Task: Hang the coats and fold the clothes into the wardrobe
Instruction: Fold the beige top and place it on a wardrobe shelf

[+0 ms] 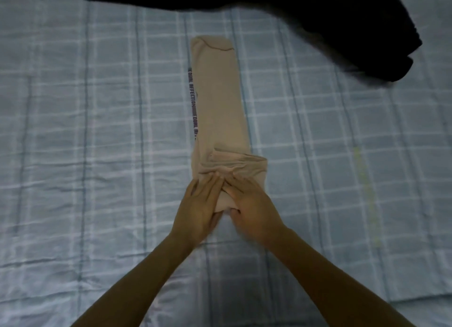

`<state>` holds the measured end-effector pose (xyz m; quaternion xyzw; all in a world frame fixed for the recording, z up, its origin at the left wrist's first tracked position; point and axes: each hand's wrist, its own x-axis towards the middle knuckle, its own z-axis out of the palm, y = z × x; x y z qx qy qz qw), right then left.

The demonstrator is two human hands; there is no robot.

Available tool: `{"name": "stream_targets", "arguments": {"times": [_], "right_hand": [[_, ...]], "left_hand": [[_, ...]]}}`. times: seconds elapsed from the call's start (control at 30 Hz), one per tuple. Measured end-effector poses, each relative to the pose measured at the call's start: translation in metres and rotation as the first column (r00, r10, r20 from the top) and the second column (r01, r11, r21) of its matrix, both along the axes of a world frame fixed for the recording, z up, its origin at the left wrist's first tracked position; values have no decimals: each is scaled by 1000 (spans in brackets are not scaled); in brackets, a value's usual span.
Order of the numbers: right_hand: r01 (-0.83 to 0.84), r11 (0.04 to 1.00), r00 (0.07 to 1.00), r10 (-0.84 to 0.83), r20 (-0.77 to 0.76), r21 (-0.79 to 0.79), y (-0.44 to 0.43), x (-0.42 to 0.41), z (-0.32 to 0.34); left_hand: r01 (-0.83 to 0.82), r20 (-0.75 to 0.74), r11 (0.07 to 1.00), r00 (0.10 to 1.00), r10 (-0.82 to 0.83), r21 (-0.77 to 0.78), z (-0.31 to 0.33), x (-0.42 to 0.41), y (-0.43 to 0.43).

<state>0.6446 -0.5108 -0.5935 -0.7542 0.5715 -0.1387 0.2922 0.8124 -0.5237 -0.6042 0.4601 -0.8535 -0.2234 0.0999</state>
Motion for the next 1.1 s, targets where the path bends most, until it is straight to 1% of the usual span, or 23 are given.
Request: {"name": "stream_targets", "arguments": {"times": [0.07, 0.1, 0.13, 0.17, 0.2, 0.23, 0.27, 0.3, 0.33, 0.37, 0.4, 0.43, 0.47, 0.5, 0.57, 0.63, 0.7, 0.73, 0.83, 0.9, 1.0, 1.03, 1.1], "right_hand": [[76, 978, 992, -94, 85, 192, -7, 1, 16], [71, 969, 995, -85, 51, 235, -11, 0, 27], [34, 972, 999, -31, -16, 231, -17, -3, 39], [-29, 969, 996, 48, -72, 245, -24, -5, 52], [-90, 946, 990, 120, -79, 312, -31, -7, 64], [-129, 903, 986, 159, -41, 411, -37, -8, 79], [-119, 866, 990, 140, -7, 486, -43, -7, 93], [-65, 876, 997, 77, -6, 478, -48, -7, 100], [28, 931, 998, -8, -55, 365, -52, -7, 102], [148, 977, 985, -132, -109, 153, -56, -6, 100], [265, 962, 956, -271, -115, -64, -61, -6, 99], [345, 907, 925, -373, -79, -239, -64, -6, 95], [380, 859, 908, -418, -40, -344, -67, -4, 91], [366, 851, 913, -406, -30, -376, -68, -2, 85], [189, 925, 965, -238, -113, -328, -59, 2, 63], [-19, 990, 980, -9, -197, -142, -41, 6, 40], [-83, 996, 976, 86, -202, 20, -34, 3, 24], [-82, 996, 972, 90, -216, 44, -36, 1, 20], [-71, 997, 961, 76, -265, 29, -46, 2, 19], [-60, 997, 964, 47, -263, -39, -40, 7, 22], [-86, 986, 964, 47, -261, -142, -18, 7, 16], [-85, 984, 962, 39, -271, -158, -13, 6, 13], [-29, 978, 956, -33, -291, -208, -14, 4, 11]], "left_hand": [[-7, -46, 998, 999, 10, 66, 10, -2, -3], [-2, -79, 992, 997, 13, 126, 20, -2, -5], [7, -104, 976, 994, 16, 219, 35, -2, -8], [20, -94, 948, 996, 11, 319, 52, -1, -14], [39, -41, 906, 999, -25, 421, 67, 1, -22], [79, -6, 847, 996, -89, 525, 79, 4, -30], [94, 6, 780, 992, -124, 618, 89, 8, -40], [77, -14, 749, 996, -90, 658, 99, 11, -51], [21, -41, 772, 999, 6, 636, 106, 15, -63], [-74, -66, 843, 990, 128, 533, 106, 19, -74], [-208, -89, 913, 963, 254, 352, 106, 22, -84], [-327, -116, 931, 931, 347, 162, 102, 24, -91], [-387, -138, 922, 913, 383, 2, 97, 24, -95], [-382, -134, 920, 920, 369, -90, 91, 22, -94], [-218, -54, 967, 976, 213, -132, 73, 17, -82], [-50, 47, 991, 997, 56, -123, 50, 11, -59], [-26, 112, 994, 993, 37, -103, 34, 7, -37], [-31, 108, 993, 993, 43, -111, 30, 5, -29], [2, 42, 992, 999, 3, -123, 15, 5, -16], [22, 68, 993, 998, -15, -115, 7, 10, -19], [5, 160, 993, 987, 14, -118, 5, 9, -32], [-5, 168, 991, 985, 27, -130, 7, 5, -35], [-41, 122, 984, 991, 63, -173, 7, -5, -37]]}}
